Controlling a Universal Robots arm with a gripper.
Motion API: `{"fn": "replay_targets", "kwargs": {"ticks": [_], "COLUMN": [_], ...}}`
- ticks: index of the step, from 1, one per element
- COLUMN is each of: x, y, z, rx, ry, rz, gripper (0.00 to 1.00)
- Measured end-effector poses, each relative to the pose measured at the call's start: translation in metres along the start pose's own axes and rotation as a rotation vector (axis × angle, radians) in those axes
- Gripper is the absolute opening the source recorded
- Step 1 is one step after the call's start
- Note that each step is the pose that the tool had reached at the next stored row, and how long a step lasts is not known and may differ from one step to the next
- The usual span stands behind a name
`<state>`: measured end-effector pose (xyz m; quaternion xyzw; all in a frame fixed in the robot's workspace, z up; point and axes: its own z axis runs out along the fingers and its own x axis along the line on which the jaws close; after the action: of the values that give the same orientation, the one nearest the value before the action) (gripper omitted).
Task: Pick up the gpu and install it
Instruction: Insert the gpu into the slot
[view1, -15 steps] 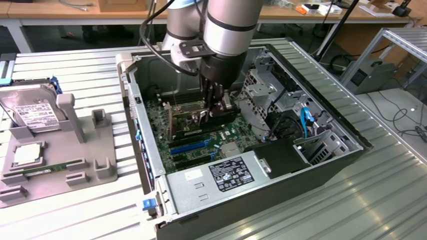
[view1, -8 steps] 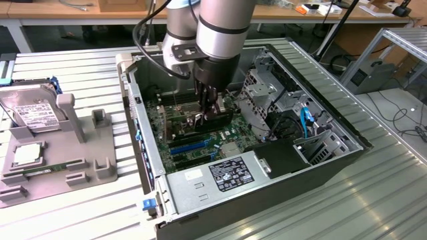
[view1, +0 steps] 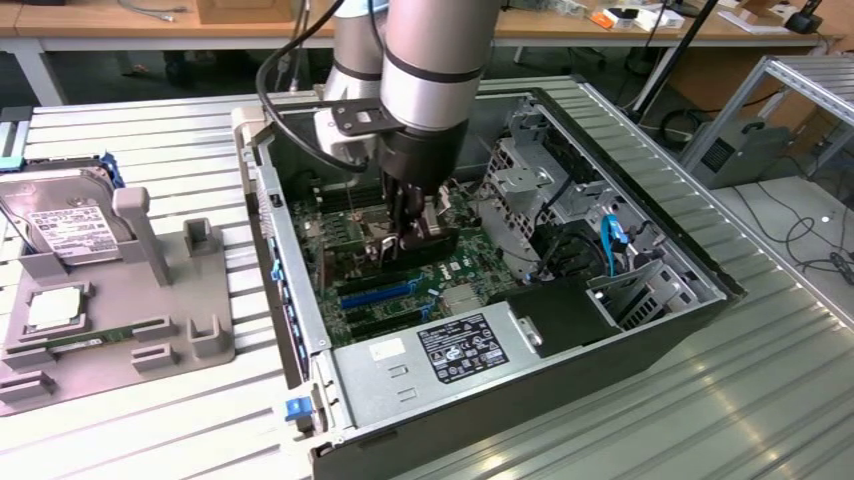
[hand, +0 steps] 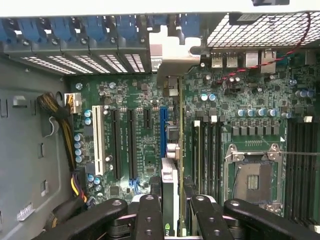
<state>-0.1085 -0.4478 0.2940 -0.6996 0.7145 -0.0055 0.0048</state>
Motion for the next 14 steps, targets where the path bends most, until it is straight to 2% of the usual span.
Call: {"fn": "replay_targets", "kwargs": {"ticks": [6,8,10,14], "x": [0.003,0.004,0.005,0.005], "y": [0.0101,0.0113,0.0123,0.0171], "z": [0.0084,0.0091,0.0104,0.0127], "rx": [0.0002,0.0003,0.0004,0.0005], "ry": [0.0051,0.0105,0.0185,0.0203], "rz": [0.000,0.000,0.000,0.000], "gripper": [0.27,0.27,0.27,0.27]}}
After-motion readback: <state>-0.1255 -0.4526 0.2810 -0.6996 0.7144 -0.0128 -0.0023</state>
